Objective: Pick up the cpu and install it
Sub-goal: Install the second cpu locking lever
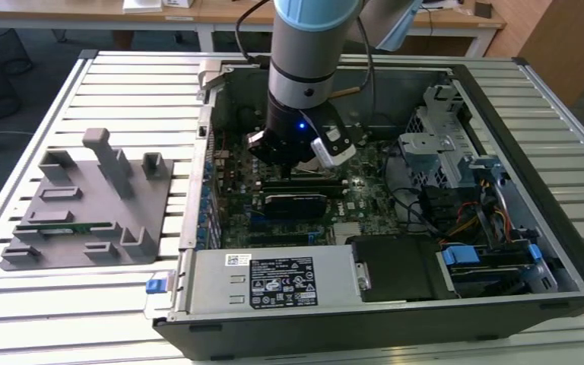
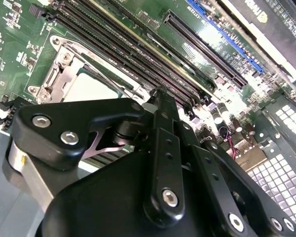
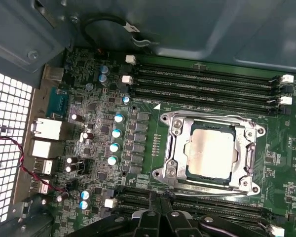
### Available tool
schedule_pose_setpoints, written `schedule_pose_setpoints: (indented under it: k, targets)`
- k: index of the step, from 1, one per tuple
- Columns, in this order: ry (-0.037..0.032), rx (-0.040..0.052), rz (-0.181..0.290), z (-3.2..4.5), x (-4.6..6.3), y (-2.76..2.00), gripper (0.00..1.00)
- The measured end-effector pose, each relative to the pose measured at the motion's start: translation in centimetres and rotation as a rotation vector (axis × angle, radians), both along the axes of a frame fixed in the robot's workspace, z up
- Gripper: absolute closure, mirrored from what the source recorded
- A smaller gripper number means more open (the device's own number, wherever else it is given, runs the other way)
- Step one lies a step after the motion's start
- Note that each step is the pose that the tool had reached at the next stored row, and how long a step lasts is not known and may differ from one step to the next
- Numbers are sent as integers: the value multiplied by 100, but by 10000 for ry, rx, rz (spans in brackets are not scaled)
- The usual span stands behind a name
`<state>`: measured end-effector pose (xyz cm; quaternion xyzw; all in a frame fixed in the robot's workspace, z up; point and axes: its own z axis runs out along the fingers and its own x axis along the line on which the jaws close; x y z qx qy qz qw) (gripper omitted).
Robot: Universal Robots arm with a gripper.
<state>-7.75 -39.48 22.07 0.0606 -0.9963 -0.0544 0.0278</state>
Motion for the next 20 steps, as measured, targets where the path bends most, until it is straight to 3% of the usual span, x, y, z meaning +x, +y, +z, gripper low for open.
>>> schedule_pose_setpoints:
  k: [8,20]
  targets:
    - [1,-3,1,-4,-2,-1,89]
    - [1,-3,0,-76,-5,-1,89]
